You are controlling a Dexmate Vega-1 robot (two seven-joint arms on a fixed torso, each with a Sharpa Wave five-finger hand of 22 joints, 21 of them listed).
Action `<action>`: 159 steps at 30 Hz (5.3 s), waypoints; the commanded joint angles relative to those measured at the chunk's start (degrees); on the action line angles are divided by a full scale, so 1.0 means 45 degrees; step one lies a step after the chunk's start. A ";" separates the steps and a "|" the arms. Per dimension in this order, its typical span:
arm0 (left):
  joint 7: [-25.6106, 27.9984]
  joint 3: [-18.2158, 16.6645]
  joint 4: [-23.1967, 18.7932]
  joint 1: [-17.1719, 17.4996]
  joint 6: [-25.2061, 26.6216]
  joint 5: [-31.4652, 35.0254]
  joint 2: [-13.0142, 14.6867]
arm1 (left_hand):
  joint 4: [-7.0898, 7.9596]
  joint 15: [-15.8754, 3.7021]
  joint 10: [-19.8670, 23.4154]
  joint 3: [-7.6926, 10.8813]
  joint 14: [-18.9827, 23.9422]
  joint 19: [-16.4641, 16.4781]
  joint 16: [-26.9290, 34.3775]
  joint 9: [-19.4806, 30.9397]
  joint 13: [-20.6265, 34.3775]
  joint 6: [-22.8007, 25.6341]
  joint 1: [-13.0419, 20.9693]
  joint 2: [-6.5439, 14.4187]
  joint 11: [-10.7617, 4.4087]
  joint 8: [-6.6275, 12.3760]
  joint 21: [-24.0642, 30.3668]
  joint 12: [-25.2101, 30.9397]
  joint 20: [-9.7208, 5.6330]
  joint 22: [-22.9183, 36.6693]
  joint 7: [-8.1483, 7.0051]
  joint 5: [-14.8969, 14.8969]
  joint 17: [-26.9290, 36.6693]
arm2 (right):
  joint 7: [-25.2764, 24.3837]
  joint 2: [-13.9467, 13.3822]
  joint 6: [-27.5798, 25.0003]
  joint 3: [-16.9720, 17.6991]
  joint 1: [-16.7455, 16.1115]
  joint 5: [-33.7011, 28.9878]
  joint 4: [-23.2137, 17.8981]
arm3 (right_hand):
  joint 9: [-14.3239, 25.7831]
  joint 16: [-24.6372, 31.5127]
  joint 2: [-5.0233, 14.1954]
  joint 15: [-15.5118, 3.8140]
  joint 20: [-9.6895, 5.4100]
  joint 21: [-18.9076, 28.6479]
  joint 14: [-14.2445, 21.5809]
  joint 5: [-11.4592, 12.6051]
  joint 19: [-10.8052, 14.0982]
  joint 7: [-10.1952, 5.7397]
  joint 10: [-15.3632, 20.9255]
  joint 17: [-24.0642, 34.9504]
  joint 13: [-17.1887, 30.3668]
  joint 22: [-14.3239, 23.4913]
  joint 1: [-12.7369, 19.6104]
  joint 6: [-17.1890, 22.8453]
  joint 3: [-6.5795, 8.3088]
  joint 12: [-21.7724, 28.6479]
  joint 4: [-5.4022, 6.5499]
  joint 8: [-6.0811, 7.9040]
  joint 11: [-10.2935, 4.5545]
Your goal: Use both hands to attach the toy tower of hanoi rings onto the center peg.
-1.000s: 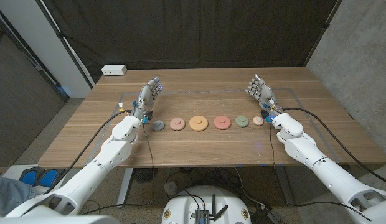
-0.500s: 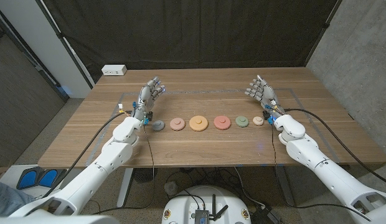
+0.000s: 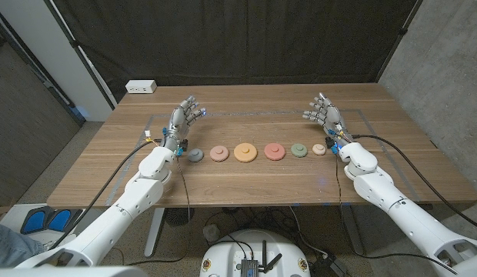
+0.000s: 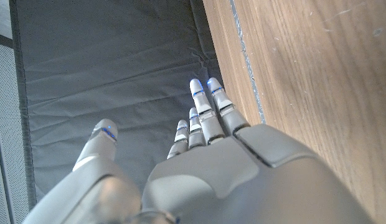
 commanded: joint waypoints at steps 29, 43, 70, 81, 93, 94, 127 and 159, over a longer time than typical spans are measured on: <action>0.0590 0.0010 -0.0303 0.0459 -0.0195 0.0462 -0.0020 | -0.0207 -0.1127 0.0679 -0.0170 0.3768 0.3323 0.2712 0.0081 0.0142 0.1525 0.0657 0.0335 -0.0169 0.0054 0.2544 -0.0221 -0.1261 0.1535 -0.0220 0.0046 0.1779 | -0.1049 0.0221 -0.0156 -0.0219 -0.0062 -0.0752 -0.0250 | 0.0124 0.4850 0.0070 -0.2472 -0.1402 0.3025 0.3071 0.0107 0.2654 0.0044 0.0901 0.4822 0.0909 0.2317 0.0723 0.1159 -0.0064 0.0135 -0.0157 0.0194 -0.0069; 0.0947 0.0008 -0.0274 0.0553 -0.0335 0.0622 -0.0193 | -0.0248 -0.2089 0.1452 -0.0516 0.5169 0.5127 0.5634 0.0131 0.0300 0.1921 0.1770 0.0153 -0.0414 -0.0039 0.4645 -0.0242 -0.2060 0.3267 -0.0264 0.0037 0.4120 | -0.1401 0.0252 -0.0342 -0.0284 -0.0009 -0.1001 -0.0283 | 0.0169 0.6412 0.0301 -0.2763 -0.2847 0.4758 0.4202 0.0130 0.4304 -0.0034 0.1583 0.5984 0.1229 0.3617 0.1471 0.1590 0.0297 0.0131 -0.0274 0.0242 -0.0372; 0.1782 0.0006 -0.0741 0.0885 -0.0009 0.1162 -0.0085 | -0.0258 -0.2384 0.1146 -0.0587 0.6843 0.7131 0.8520 0.0144 0.0272 0.1853 0.2982 -0.0618 -0.1625 -0.0210 0.6472 -0.0565 -0.3567 0.4175 -0.0074 0.0114 0.6492 | -0.2026 0.0116 -0.0711 -0.0359 -0.0203 -0.1456 -0.0618 | 0.0131 0.9736 -0.0582 -0.2688 -0.3030 0.6494 0.5983 0.0163 0.5562 0.0542 0.1044 0.8892 0.1687 0.5238 0.1616 0.2594 0.1036 -0.0679 -0.0319 0.0233 -0.0403; 0.2131 0.0079 -0.1243 0.0935 0.0900 0.1571 0.0410 | -0.0408 -0.2366 0.0762 -0.0494 0.6557 0.6747 0.8603 0.0128 0.0295 0.1305 0.3800 -0.0941 -0.1849 -0.0267 0.6462 -0.0607 -0.3387 0.4175 -0.0116 0.0297 0.6452 | -0.2475 -0.0184 -0.0877 -0.0481 -0.0153 -0.2251 -0.0697 | 0.0022 1.0594 -0.1183 -0.2695 -0.3038 0.6646 0.5924 0.0379 0.5637 0.0678 0.0786 0.8908 0.1393 0.5361 0.2467 0.2139 0.1411 -0.0941 -0.0598 -0.0095 -0.0363; 0.3053 0.0178 -0.1969 0.1020 0.1729 0.2732 0.0961 | -0.0478 -0.2347 0.0345 -0.0373 0.6169 0.6339 0.8844 0.0166 0.0377 0.0704 0.5378 -0.1553 -0.1986 -0.0241 0.6473 -0.0578 -0.3359 0.4071 -0.0209 0.0622 0.6481 | -0.3303 -0.0528 -0.1627 -0.0642 -0.0165 -0.3254 -0.1199 | 0.0008 1.1514 -0.2034 -0.2682 -0.3037 0.6630 0.5647 0.0663 0.5326 0.0599 0.0428 0.8876 0.1140 0.5408 0.3942 0.1666 0.1880 -0.1059 -0.0612 -0.0238 -0.0603; 0.3172 0.0178 -0.2040 0.1031 0.1825 0.2816 0.0973 | -0.0474 -0.2343 0.0326 -0.0407 0.6146 0.6330 0.8857 0.0167 0.0382 0.0670 0.5416 -0.1636 -0.1991 -0.0241 0.6472 -0.0575 -0.3359 0.4058 -0.0220 0.0617 0.6481 | -0.3416 -0.0536 -0.1788 -0.0629 -0.0190 -0.3276 -0.1312 | 0.0010 1.1465 -0.2078 -0.2686 -0.3037 0.6651 0.5498 0.0684 0.5318 0.0584 0.0419 0.8772 0.1121 0.5433 0.4090 0.1650 0.1930 -0.1053 -0.0615 -0.0233 -0.0591; 0.5342 0.0516 -0.2878 0.1008 0.3438 0.5526 0.1375 | -0.0327 -0.2345 0.0463 -0.1128 0.5805 0.6141 0.9479 0.0213 0.0479 0.0800 0.7543 -0.1944 -0.2279 0.0021 0.6752 -0.0305 -0.3307 0.3833 -0.0457 0.0707 0.6342 | -0.5428 -0.1075 -0.3877 -0.0672 -0.0738 -0.5094 -0.3215 | 0.0084 1.1818 -0.2621 -0.2705 -0.3017 0.6705 0.4746 0.0568 0.4939 0.0100 0.0552 0.8570 0.0915 0.5405 0.5524 0.1640 0.2271 -0.0872 -0.0410 -0.0069 -0.1057; 0.7289 0.1384 -0.4927 0.0747 0.7524 1.0122 0.2098 | -0.0105 -0.2361 0.1153 -0.1807 0.6496 0.6773 1.0201 0.0234 0.0499 0.1521 0.7592 -0.1856 -0.2597 0.0166 0.7300 -0.0101 -0.3663 0.3844 -0.0611 0.0623 0.6258 | -0.6420 -0.2603 -0.6251 -0.1473 -0.0666 -0.9676 -0.4963 | 0.0139 1.2030 -0.2425 -0.2703 -0.3017 0.6782 0.4737 0.0582 0.4843 -0.0084 0.0366 0.8636 0.0924 0.5306 0.6102 0.1763 0.2481 -0.0903 -0.0359 0.0006 -0.1033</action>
